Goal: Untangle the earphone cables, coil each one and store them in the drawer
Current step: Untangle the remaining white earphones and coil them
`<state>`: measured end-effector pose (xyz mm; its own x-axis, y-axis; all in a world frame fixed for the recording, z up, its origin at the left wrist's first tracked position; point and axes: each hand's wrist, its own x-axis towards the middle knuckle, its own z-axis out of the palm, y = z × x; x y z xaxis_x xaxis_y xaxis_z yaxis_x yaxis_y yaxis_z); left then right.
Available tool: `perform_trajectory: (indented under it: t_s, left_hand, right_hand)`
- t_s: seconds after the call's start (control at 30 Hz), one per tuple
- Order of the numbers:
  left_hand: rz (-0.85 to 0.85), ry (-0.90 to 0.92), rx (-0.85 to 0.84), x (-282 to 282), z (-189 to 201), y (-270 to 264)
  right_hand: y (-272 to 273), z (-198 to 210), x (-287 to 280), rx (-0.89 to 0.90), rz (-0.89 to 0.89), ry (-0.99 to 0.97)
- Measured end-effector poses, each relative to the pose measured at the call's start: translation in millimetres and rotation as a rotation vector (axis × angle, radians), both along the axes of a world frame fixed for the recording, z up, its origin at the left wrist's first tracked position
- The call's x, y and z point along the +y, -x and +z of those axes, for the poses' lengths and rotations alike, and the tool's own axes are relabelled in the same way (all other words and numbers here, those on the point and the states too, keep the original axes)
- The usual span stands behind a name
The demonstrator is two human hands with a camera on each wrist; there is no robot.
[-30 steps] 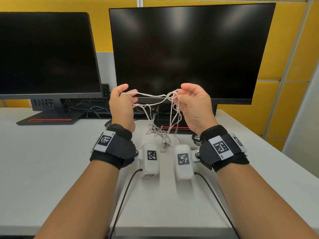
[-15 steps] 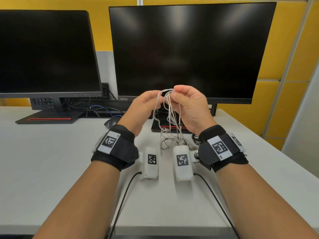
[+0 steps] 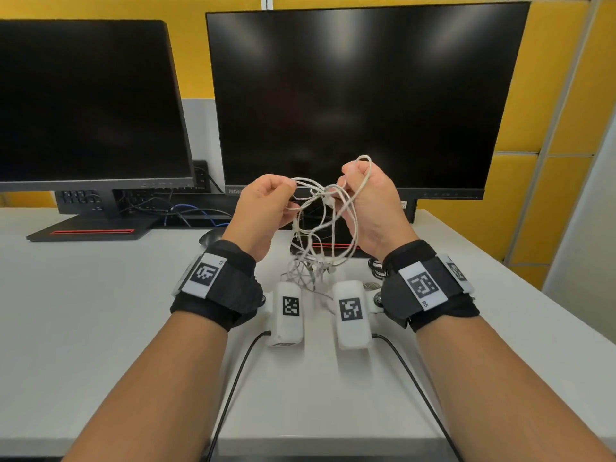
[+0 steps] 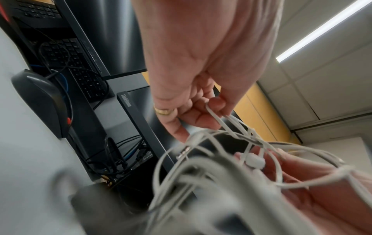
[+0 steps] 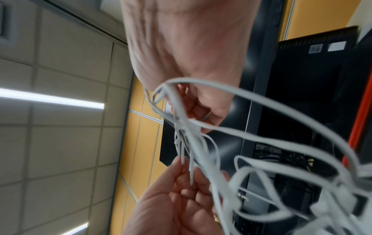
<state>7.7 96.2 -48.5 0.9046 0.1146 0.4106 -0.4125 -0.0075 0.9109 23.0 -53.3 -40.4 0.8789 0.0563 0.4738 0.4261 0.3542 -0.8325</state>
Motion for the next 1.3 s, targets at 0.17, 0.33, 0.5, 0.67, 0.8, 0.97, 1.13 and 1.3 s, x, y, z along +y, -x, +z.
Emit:
perform_trajectory:
  t_s: [0.17,0.33,0.5,0.67,0.8,0.97,1.13,1.3]
  left_hand:
    - [0.007,0.11,-0.028,-1,2,0]
    - [-0.02,0.244,-0.076,6,4,-1]
    - [0.016,0.031,-0.048,2,0,1]
    - [-0.035,-0.135,0.079,3,-2,-1]
    - [-0.048,-0.243,0.1,0,-3,3]
    - [-0.026,-0.257,0.059,0,-2,2]
    - [-0.041,-0.217,0.019,1,-4,-2]
    - [-0.052,-0.082,-0.074,2,-4,-1]
  right_hand:
    - [0,-2,1,0.028,-0.06,0.087]
    - [3,-2,-1,0.044,-0.101,0.142]
    - [4,-1,-2,0.096,0.048,-0.046]
    - [3,-1,-2,0.075,0.028,-0.036]
    - [3,-1,-2,0.073,0.053,-0.069]
    - [2,-1,-3,0.083,0.066,-0.059]
    - [2,-5,-4,0.024,0.04,0.12]
    - [-2,-10,-2,0.011,-0.011,0.322]
